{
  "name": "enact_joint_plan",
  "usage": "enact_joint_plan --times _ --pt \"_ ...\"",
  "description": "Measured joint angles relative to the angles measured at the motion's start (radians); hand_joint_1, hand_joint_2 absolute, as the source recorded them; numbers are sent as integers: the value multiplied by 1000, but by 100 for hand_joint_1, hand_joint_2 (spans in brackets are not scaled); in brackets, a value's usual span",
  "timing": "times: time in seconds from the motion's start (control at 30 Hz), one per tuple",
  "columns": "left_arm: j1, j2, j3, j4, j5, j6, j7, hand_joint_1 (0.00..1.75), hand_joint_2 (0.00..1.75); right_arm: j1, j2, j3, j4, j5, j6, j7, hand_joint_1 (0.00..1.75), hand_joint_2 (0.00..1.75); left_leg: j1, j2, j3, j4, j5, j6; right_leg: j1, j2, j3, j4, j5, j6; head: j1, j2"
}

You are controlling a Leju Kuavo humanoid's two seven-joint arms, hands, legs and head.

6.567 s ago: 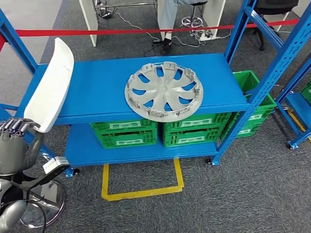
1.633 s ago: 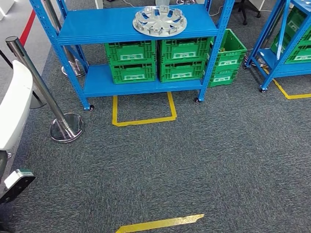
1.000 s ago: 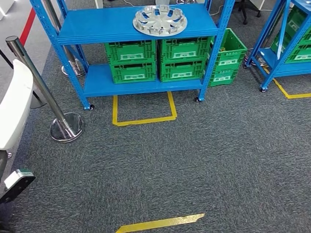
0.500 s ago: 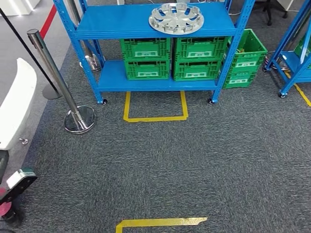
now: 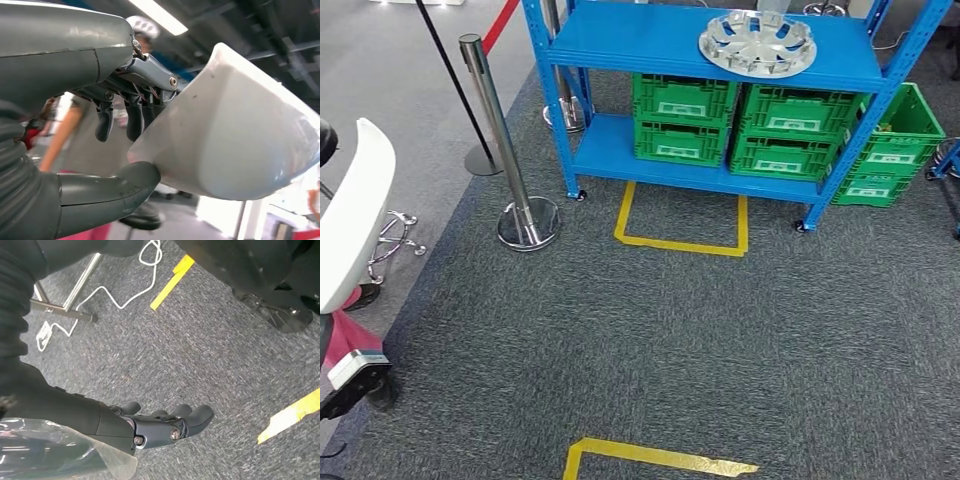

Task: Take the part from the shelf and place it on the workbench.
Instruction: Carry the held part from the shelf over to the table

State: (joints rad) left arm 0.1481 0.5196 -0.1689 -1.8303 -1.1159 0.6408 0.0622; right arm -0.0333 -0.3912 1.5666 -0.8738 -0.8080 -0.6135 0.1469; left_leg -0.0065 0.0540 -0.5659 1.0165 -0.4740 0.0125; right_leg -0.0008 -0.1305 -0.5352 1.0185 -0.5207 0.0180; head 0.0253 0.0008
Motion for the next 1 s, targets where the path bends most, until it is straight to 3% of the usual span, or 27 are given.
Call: enact_joint_plan --times 0.07,0.13,0.2,0.23,0.27,0.3,0.37,0.43,0.47,0.53,0.6,0.67,0.73,0.77,0.83,0.9,0.97,1.0 --pt "0 0 1 0 0 0 0 117 175 -1 -2 0 -2 0 -1 0 0 175 5 -23 -1 -8 9 9 -4 40 -11 24 -22 10 2 0" --pt "-2 -1 1 0 0 1 1 117 175 0 -4 0 -4 0 -1 0 0 175 8 -45 -3 -12 15 17 -8 105 -59 126 -78 15 5 0" --pt "-2 -3 0 0 0 1 1 117 175 3 -6 0 -4 -2 -2 0 0 175 6 -71 -6 -11 17 21 -8 127 -121 252 -124 17 5 0" --pt "-1 -3 0 0 0 1 1 117 175 5 -7 0 -4 -3 -2 0 0 175 6 -85 -6 -10 17 21 -8 129 -137 278 -121 17 5 0" --pt "0 -4 0 0 0 1 1 117 175 6 -7 1 -5 -3 -2 0 0 175 5 -99 -6 -9 18 21 -8 132 -133 263 -98 15 5 0" --pt "0 -4 0 0 0 1 1 117 175 6 -8 1 -5 -3 -2 0 0 175 5 -113 -5 -8 18 21 -8 138 -112 212 -60 13 5 0" --pt "-1 -5 0 0 0 1 0 117 175 6 -10 1 -7 -4 -2 0 0 175 5 -139 -6 -4 17 17 -12 187 -54 76 4 6 5 0" --pt "-2 -5 0 0 0 2 0 117 175 5 -13 1 -9 -5 -3 -1 0 175 8 -164 -16 0 20 6 -15 228 -20 7 18 2 4 0" --pt "-2 -5 0 0 0 2 1 117 175 5 -15 1 -10 -5 -4 -1 0 175 11 -177 -21 1 23 -1 -14 228 -14 1 15 1 4 0" --pt "2 -4 1 0 0 3 1 117 175 5 -17 1 -13 -5 -5 -1 0 175 14 -191 -30 2 25 -15 -14 199 -9 -6 19 -7 4 0" --pt "2 -1 2 0 0 3 1 117 175 4 -18 1 -16 -3 -7 -1 0 175 12 -146 -52 47 -4 -25 -19 168 -4 -16 24 -17 -1 0" --pt "-1 1 1 0 -1 3 0 117 175 4 -19 1 -19 0 -9 -1 0 175 14 -84 -108 164 -65 -36 -19 137 -2 -18 23 -21 -6 0" --pt "1 0 0 1 -3 3 0 117 175 5 -19 1 -20 2 -8 -1 0 175 20 -63 -156 268 -101 -46 -18 106 -2 -18 21 -23 -6 0" --pt "2 0 0 1 -3 2 0 117 175 5 -19 1 -20 4 -8 -1 0 175 23 -60 -157 274 -93 -49 -18 92 -2 -18 19 -22 -6 0" --pt "2 0 0 1 -3 2 0 117 175 3 -19 1 -21 9 -5 -1 0 175 26 -44 -103 175 -30 -49 -18 65 3 -17 16 -17 -6 0" --pt "-3 0 0 1 -3 2 0 117 175 0 -19 1 -22 14 -3 -1 0 175 19 -3 -35 45 15 -41 -14 43 8 -17 10 -8 -6 0" --pt "-7 0 0 1 -3 1 0 117 175 -2 -19 1 -23 18 1 0 0 175 11 10 -15 -1 18 -27 -9 23 12 -17 5 2 -5 0" --pt "-8 0 0 1 -3 1 0 117 175 -3 -20 1 -23 19 2 0 0 175 10 -2 -18 -3 20 -18 -8 12 15 -18 4 8 -4 0"
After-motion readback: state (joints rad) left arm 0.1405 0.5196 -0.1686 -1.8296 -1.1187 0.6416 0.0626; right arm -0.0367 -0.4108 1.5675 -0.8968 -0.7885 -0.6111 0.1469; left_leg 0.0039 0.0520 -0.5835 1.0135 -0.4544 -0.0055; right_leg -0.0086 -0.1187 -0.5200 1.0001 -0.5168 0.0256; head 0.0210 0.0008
